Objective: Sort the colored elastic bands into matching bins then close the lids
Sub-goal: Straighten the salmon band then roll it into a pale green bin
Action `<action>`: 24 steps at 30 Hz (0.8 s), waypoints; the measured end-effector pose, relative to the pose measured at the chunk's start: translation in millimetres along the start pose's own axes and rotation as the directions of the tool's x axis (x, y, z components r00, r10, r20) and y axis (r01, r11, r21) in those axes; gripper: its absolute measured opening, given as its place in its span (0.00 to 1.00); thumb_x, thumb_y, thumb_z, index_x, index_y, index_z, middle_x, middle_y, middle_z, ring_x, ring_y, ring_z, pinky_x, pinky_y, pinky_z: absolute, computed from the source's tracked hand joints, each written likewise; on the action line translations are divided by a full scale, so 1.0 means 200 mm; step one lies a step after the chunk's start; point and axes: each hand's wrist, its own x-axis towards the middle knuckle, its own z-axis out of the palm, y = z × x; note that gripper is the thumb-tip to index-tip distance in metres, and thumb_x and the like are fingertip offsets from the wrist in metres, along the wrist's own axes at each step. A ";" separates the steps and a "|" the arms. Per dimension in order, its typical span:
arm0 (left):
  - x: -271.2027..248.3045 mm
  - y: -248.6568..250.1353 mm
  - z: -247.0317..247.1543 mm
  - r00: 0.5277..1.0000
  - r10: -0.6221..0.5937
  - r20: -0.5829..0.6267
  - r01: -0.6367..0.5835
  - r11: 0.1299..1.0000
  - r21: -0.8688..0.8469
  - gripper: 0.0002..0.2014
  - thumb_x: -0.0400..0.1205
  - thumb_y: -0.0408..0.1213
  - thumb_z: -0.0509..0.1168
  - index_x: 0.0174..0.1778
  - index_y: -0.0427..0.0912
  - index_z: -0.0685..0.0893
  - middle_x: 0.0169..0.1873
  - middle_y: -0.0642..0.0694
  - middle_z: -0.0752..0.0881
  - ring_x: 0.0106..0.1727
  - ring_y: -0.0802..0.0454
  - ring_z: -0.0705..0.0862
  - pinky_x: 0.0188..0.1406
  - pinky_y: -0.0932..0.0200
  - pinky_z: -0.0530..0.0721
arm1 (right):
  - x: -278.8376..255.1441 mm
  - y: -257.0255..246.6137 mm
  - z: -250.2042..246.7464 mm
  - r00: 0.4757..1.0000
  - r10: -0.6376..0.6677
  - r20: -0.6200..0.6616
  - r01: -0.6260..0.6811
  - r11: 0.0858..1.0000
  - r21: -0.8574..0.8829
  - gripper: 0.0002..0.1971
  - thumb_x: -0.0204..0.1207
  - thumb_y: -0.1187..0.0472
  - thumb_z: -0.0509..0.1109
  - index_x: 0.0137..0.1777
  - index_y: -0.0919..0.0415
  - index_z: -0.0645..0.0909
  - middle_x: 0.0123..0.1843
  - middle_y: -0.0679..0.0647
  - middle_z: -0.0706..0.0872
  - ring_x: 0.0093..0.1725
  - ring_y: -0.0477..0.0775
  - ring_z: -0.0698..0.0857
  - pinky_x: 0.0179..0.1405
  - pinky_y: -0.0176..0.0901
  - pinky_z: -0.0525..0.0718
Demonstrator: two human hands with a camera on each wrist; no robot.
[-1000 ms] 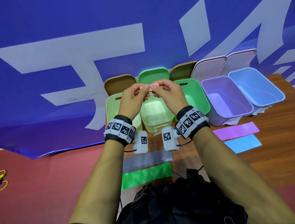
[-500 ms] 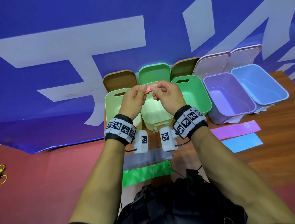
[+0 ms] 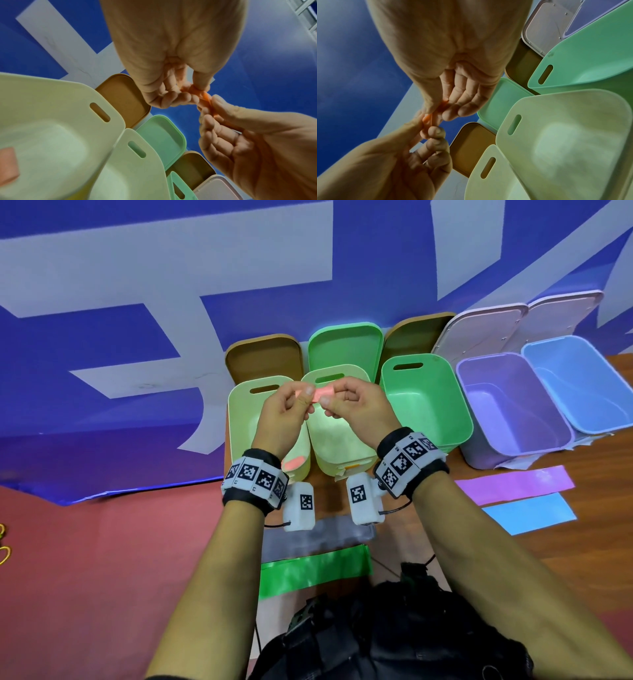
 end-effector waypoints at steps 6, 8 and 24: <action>0.07 -0.07 -0.02 0.999 -0.039 -0.017 0.038 0.999 -0.020 0.08 0.88 0.39 0.63 0.45 0.43 0.82 0.27 0.49 0.79 0.29 0.57 0.74 0.33 0.62 0.73 | 0.09 0.06 0.03 0.998 0.056 -0.008 -0.057 0.996 -0.068 0.11 0.77 0.64 0.76 0.53 0.71 0.83 0.41 0.66 0.89 0.36 0.51 0.87 0.50 0.54 0.87; 0.09 -0.10 -0.03 0.999 -0.054 -0.009 0.054 0.998 -0.016 0.10 0.88 0.41 0.62 0.42 0.44 0.81 0.27 0.50 0.78 0.29 0.56 0.72 0.32 0.61 0.72 | 0.12 0.08 0.05 0.998 0.060 -0.016 -0.062 0.993 -0.104 0.10 0.75 0.62 0.77 0.50 0.69 0.83 0.40 0.64 0.90 0.37 0.54 0.88 0.54 0.60 0.88; 0.13 -0.41 -0.18 0.984 -0.173 -0.048 0.179 0.957 0.227 0.09 0.84 0.41 0.62 0.41 0.58 0.85 0.45 0.55 0.88 0.53 0.50 0.84 0.60 0.45 0.82 | 0.27 0.30 0.26 0.978 0.186 0.095 -0.159 0.958 -0.236 0.08 0.69 0.57 0.82 0.40 0.51 0.83 0.41 0.53 0.91 0.44 0.55 0.90 0.58 0.58 0.87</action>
